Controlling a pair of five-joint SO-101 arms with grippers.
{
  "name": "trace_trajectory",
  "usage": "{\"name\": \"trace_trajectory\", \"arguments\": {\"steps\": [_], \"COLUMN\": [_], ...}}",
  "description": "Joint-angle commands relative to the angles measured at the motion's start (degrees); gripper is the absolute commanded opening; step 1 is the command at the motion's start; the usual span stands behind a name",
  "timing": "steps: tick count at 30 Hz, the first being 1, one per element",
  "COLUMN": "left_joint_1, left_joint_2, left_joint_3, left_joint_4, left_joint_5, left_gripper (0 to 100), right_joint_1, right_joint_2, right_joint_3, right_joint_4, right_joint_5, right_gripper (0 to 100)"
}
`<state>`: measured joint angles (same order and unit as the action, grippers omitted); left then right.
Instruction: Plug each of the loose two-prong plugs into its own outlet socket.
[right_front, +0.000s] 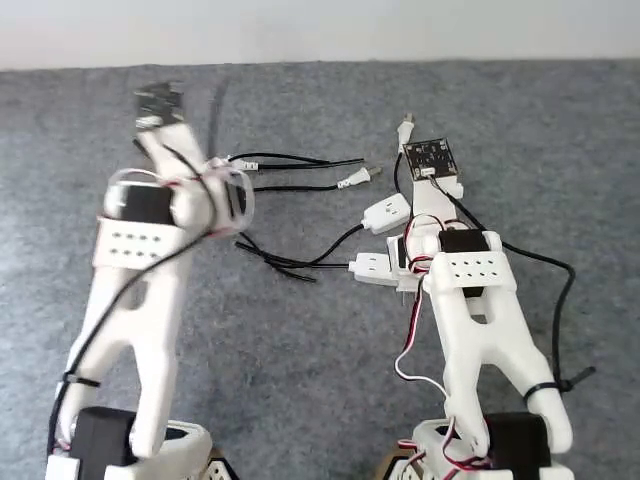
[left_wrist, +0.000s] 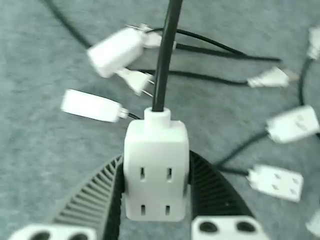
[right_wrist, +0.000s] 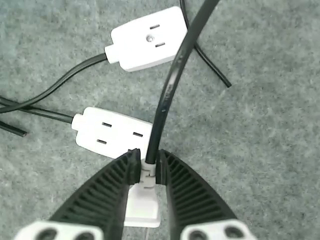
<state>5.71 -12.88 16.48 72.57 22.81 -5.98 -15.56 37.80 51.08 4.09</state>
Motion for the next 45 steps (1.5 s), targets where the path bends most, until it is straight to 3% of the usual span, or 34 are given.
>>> {"name": "trace_trajectory", "arguments": {"steps": [1, 5, 12, 18, 27, 38, 45], "left_joint_1": [10.5, 17.2, 18.8, 19.2, 19.2, 20.5, 20.2], "left_joint_2": [-2.3, 0.4, 13.2, 25.7, 28.7, 28.2, 24.3], "left_joint_3": [3.2, 8.7, 11.8, 6.1, 2.8, 2.5, 2.6], "left_joint_4": [0.2, -1.7, -11.2, -11.3, -8.6, -4.6, -2.5], "left_joint_5": [0.4, 1.6, 7.8, 5.7, 4.7, 10.3, 9.5], "left_gripper": [1, 1, 1, 1, 2, 38, 40], "right_joint_1": [1.4, 2.6, 2.7, 2.6, 2.4, 2.3, 2.2], "right_joint_2": [-2.4, -2.4, -2.4, -2.4, -2.4, -2.4, -2.4], "right_joint_3": [-0.9, -1.1, -1.1, -1.1, -1.1, -1.1, -1.1], "right_joint_4": [-0.9, -0.9, -0.9, -0.9, -0.9, -0.9, -0.9], "right_joint_5": [0.5, 0.5, 0.5, 0.5, 1.5, 1.6, 1.6], "right_gripper": [0.9, 0.9, 0.9, 0.9, 0.9, 0.9, 0.9]}}
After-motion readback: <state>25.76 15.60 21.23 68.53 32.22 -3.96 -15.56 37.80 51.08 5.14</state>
